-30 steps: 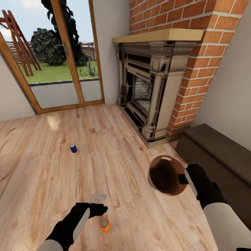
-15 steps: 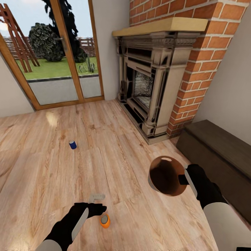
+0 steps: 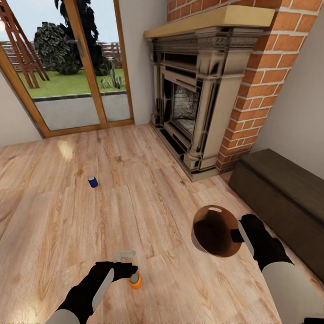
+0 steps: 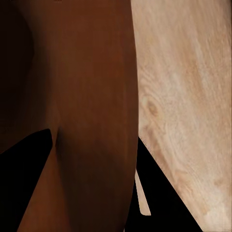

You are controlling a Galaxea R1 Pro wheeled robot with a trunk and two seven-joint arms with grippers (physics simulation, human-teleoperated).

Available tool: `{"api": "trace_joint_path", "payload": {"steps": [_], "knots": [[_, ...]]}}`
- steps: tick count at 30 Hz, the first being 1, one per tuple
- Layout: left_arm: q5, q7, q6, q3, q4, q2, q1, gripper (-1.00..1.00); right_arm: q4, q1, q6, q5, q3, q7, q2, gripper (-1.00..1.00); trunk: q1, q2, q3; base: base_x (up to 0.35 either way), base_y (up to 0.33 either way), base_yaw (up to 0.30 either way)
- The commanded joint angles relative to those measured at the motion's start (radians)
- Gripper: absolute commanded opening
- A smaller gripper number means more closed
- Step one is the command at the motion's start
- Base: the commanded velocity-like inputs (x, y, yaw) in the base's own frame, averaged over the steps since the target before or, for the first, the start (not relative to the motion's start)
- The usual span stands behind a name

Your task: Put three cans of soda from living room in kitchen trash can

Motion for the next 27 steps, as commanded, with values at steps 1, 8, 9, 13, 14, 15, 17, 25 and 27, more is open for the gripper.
{"api": "trace_joint_path", "payload": {"steps": [1, 8, 9, 13, 14, 15, 17, 25, 27], "knots": [[0.0, 0.0, 0.0, 0.0, 0.0, 0.0, 0.0, 1.0, 0.003, -0.001, 0.0, -0.012, 0.0, 0.0, 0.0, -1.0, 0.004, -0.007, -0.005, 0.0, 0.0, 0.0], [0.0, 0.0, -0.001, -0.001, 0.0, -0.001, 0.0, 1.0, 0.02, -0.001, 0.0, -0.012, 0.002, -0.003, 0.0, -1.0, 0.031, -0.056, -0.038, 0.0, 0.0, 0.0], [0.0, 0.0, -0.001, 0.0, 0.0, 0.0, 0.0, 1.0, 0.021, -0.001, 0.0, -0.012, 0.002, -0.005, 0.0, -1.0, 0.034, -0.063, -0.042, 0.0, 0.0, 0.0], [0.0, 0.001, 0.0, 0.0, -0.001, 0.0, 0.0, 1.0, 0.023, -0.001, 0.0, -0.013, 0.004, -0.023, 0.001, -1.0, 0.05, -0.091, -0.061, 0.0, 0.0, 0.0], [0.0, 0.001, 0.0, 0.0, -0.001, 0.0, 0.0, 1.0, 0.023, -0.001, 0.0, -0.013, 0.006, -0.029, 0.001, -1.0, 0.054, -0.098, -0.066, 0.0, 0.0, 0.0], [0.0, 0.001, 0.0, 0.0, -0.001, 0.0, 0.0, 1.0, 0.024, -0.001, 0.0, -0.013, 0.006, -0.029, 0.001, -1.0, 0.057, -0.105, -0.071, 0.0, 0.0, 0.0], [0.0, 0.001, 0.0, 0.0, -0.001, 0.0, 0.0, 1.0, 0.025, -0.001, 0.0, -0.014, 0.007, -0.031, 0.001, -1.0, 0.065, -0.119, -0.08, 0.0, 0.0, 0.0], [0.0, 0.0, 0.0, 0.0, -0.001, 0.0, 0.0, 1.0, 0.054, -0.001, 0.0, -0.014, 0.01, -0.033, 0.002, -1.0, 0.096, -0.175, -0.118, 0.0, 0.0, 0.0], [0.0, 0.0, 0.0, 0.0, -0.001, 0.0, 0.0, 1.0, 0.058, -0.001, 0.0, -0.014, 0.011, -0.034, 0.002, -1.0, 0.103, -0.189, -0.127, 0.0, 0.0, 0.0]]}}
